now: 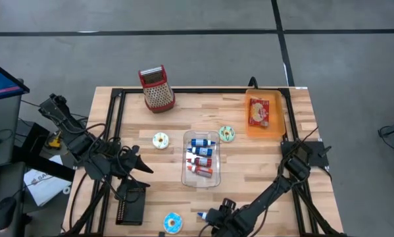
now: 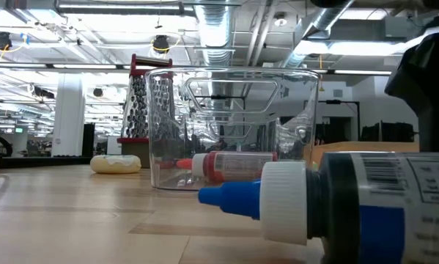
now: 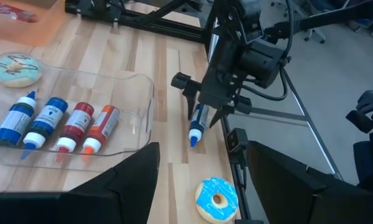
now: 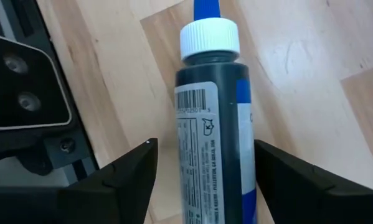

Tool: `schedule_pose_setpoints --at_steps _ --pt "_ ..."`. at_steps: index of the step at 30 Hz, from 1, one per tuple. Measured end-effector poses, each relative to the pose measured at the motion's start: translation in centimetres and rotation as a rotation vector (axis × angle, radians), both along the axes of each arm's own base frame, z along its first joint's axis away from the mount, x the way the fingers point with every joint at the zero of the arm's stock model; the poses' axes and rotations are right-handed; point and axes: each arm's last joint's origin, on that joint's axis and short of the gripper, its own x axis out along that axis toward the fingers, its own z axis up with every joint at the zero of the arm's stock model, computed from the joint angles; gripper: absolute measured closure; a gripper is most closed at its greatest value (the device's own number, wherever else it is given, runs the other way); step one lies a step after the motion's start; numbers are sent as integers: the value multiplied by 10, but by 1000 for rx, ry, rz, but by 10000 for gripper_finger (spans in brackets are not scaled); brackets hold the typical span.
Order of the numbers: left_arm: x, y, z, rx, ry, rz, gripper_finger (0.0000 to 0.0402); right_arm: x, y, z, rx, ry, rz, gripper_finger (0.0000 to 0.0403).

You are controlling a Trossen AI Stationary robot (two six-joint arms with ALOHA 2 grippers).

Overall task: Pick & Place Food Item
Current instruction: Put the blue food coloring bottle into the transparent bin

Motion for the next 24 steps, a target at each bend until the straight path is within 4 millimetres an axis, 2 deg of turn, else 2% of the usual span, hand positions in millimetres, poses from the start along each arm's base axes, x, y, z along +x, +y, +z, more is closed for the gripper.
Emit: schedule_pose_setpoints --at_steps 8,14,19,22,24 --pt "0 0 0 -1 3 1 165 2 -5 -1 -5 18 -12 226" --pt "0 0 0 -1 3 1 165 6 -4 10 45 -38 -12 277" --pt "0 0 0 -2 2 1 165 14 -7 45 133 -170 -33 277" --pt "0 0 0 -2 2 1 165 18 -16 66 143 -236 -48 274" --pt "0 0 0 -3 2 1 165 21 -27 87 128 -304 -59 274"
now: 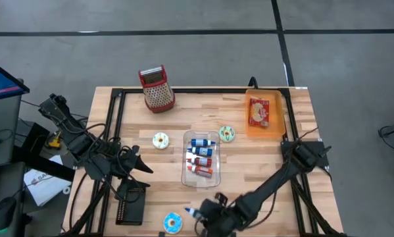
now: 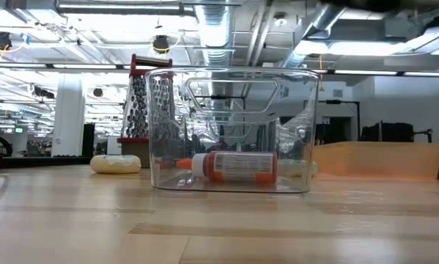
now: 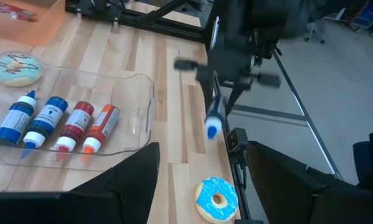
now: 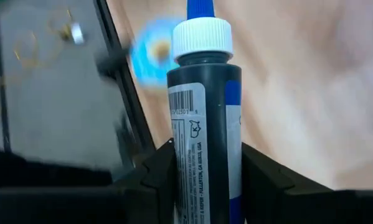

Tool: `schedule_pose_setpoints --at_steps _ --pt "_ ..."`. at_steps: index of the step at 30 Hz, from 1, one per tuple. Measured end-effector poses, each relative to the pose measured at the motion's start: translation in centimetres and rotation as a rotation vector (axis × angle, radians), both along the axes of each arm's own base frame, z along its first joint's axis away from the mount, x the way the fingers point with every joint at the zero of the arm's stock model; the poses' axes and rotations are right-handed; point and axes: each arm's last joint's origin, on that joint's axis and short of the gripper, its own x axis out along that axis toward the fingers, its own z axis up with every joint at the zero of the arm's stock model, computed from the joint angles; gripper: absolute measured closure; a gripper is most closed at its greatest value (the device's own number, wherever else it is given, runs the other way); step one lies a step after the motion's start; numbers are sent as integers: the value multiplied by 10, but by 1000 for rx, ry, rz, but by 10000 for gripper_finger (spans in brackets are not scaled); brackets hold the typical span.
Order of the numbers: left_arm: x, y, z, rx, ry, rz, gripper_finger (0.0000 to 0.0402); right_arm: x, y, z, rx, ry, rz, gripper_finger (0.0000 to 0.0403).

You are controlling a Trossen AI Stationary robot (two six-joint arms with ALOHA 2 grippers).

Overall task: Pick & Place Food Item
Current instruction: Put the blue food coloring bottle into the transparent bin

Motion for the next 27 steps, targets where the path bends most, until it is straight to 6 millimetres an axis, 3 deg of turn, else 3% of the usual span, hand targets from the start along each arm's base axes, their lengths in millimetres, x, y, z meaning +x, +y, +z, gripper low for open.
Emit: schedule_pose_setpoints --at_steps 4,10,18,22,27 --pt "0 0 0 2 -7 11 165 3 -35 40 -100 -84 -57 275" --pt "1 1 1 16 -18 39 165 17 -115 74 -270 -53 -129 274" --pt "1 3 1 35 -33 76 165 40 -199 48 -255 213 179 273" --pt "1 3 1 48 -41 100 165 34 -228 22 -222 347 265 273" --pt "1 5 1 103 -58 112 165 31 -253 10 -144 364 304 273"
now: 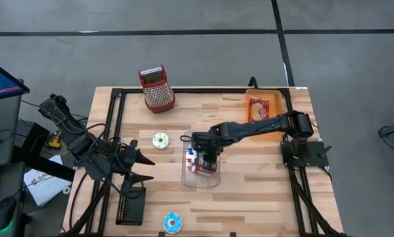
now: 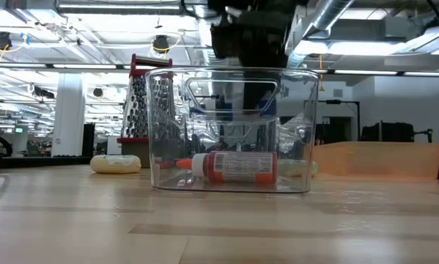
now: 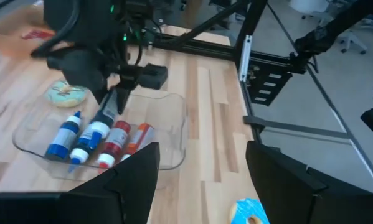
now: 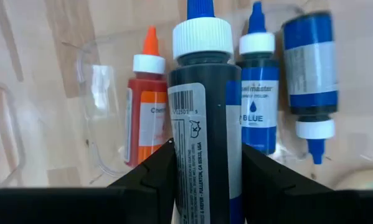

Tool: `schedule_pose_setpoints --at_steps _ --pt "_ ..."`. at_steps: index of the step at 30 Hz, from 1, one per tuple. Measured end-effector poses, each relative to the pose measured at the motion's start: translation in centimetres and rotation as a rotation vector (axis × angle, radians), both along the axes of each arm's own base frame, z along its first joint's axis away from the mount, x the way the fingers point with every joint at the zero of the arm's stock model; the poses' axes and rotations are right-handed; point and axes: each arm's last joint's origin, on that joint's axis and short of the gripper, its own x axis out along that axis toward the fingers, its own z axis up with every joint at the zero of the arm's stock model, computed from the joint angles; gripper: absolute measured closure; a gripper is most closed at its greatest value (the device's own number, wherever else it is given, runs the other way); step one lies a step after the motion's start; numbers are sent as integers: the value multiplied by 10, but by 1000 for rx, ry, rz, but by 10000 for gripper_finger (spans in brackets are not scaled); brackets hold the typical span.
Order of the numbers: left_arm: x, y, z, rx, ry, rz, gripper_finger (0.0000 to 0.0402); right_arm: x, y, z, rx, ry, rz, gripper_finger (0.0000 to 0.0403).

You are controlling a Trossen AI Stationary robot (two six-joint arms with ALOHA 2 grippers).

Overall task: Pick & Place Food Item
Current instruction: Put the blue food coloring bottle into the transparent bin, then put the white donut into the black bin

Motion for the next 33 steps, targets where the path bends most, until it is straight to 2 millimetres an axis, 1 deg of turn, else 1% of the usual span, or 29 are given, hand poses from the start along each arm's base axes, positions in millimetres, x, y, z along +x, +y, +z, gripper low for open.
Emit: schedule_pose_setpoints --at_steps 4,7,16,19,24,27,29,33 --pt "0 0 0 5 -7 15 165 2 -10 -2 20 -15 -4 272" --pt "0 1 0 12 -14 30 165 2 -16 -2 30 -12 -12 262" --pt "7 9 2 5 -37 106 165 1 -16 -2 41 -13 32 203" --pt "11 13 5 -10 -66 148 165 1 -17 -2 34 -15 54 196" --pt "16 20 7 -8 -97 222 165 1 -20 1 28 -29 64 197" --pt "18 24 6 8 -84 251 165 -5 -20 14 28 -46 66 200" --pt "19 30 2 12 -55 283 165 -11 -18 27 29 -75 65 202" --pt "17 44 -10 -12 65 385 165 -33 -13 64 41 -154 40 205"
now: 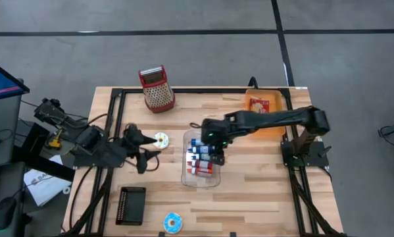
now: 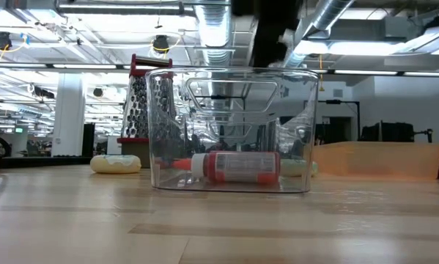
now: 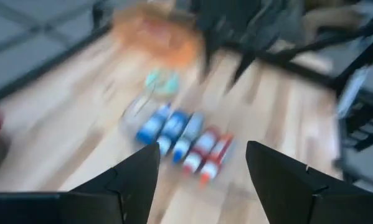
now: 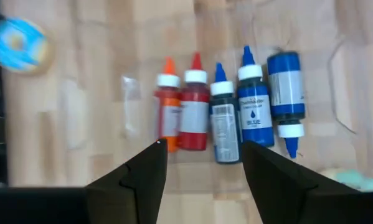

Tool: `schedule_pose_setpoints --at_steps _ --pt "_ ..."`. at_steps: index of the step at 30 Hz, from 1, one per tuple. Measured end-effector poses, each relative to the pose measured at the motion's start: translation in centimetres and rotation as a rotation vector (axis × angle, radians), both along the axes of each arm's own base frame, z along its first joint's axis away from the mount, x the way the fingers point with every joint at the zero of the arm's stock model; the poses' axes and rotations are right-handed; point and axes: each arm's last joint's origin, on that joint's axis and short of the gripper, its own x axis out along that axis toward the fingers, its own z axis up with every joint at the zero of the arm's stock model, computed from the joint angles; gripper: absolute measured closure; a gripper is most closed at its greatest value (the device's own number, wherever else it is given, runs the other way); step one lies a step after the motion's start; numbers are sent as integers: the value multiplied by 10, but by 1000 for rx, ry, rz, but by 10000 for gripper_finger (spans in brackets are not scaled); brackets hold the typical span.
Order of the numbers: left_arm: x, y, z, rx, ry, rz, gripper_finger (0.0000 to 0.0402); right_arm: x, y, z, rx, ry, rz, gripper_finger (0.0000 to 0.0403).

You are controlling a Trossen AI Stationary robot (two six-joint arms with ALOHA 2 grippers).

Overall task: Pick & Place Food Item
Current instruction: Put the white donut into the black bin

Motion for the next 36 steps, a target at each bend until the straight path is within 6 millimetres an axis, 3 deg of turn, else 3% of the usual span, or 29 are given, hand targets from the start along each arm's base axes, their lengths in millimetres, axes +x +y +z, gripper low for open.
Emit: schedule_pose_setpoints --at_steps 5,11,19,22,25,32,36 --pt "-2 11 -20 -74 270 -45 165 -36 9 51 -22 -141 -80 204" --pt "7 17 -45 69 587 -129 161 -76 17 92 -68 -286 -204 206" --pt "37 40 -66 188 787 -316 128 -113 25 112 -102 -340 -367 207" --pt "40 50 -71 156 833 -373 123 -122 34 113 -101 -337 -393 207" --pt "38 64 -74 47 763 -383 126 -127 46 112 -116 -329 -414 207" --pt "14 123 -78 -218 610 51 155 -138 71 110 -119 -367 -481 207" --pt "1 141 -86 -353 574 246 170 -145 81 111 -115 -404 -532 207"
